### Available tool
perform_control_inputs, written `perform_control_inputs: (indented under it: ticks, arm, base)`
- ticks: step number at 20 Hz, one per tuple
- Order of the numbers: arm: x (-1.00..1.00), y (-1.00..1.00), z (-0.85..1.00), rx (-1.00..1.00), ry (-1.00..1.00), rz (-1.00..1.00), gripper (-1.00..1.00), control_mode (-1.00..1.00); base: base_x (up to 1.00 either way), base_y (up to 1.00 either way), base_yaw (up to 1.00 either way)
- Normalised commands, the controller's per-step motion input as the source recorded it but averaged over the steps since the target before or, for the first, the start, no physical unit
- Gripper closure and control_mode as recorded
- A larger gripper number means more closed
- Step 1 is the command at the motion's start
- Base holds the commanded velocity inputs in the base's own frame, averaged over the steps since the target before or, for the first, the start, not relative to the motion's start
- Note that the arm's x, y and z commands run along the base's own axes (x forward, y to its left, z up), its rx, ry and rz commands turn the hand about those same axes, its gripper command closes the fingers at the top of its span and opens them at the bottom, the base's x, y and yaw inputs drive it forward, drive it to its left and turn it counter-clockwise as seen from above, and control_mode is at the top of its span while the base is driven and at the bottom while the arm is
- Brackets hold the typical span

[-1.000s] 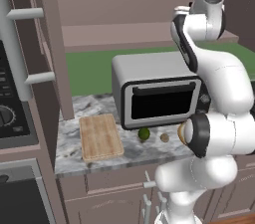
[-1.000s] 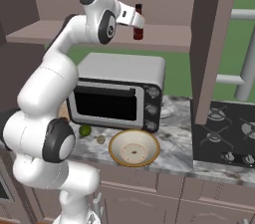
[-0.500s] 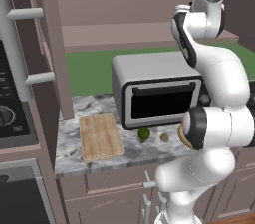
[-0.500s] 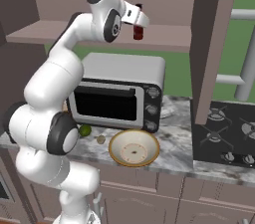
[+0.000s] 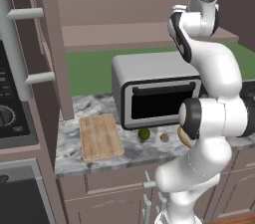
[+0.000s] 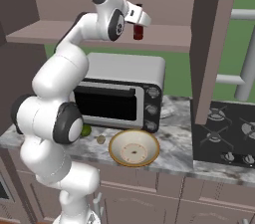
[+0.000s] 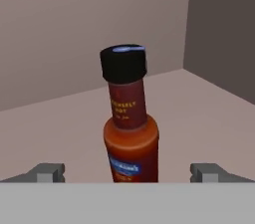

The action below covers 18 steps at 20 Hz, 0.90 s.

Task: Open the cabinet. Place the bowl and condiment on the counter. Then place the lime and garlic on the cutting board.

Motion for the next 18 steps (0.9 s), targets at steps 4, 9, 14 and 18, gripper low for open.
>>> perform_control_inputs:
  ticks: [4,9,14,18]
  arm:
    - [0.21,0.00,-0.07,0.00,0.00,0.00,-1.00,-1.00]
    - [0.18,0.00,-0.06,0.00,0.00,0.00,-1.00,-1.00]
    - [0.12,-0.03,-0.04,0.01,0.00,0.00,-1.00,-1.00]
    - [0.06,-0.11,0.00,0.03,0.00,0.00,-1.00,-1.00]
  base:
    - [0.00,0.00,0.00]
    - [0.00,0.00,0.00]
    - [0.00,0.00,0.00]
    - [0.00,0.00,0.00]
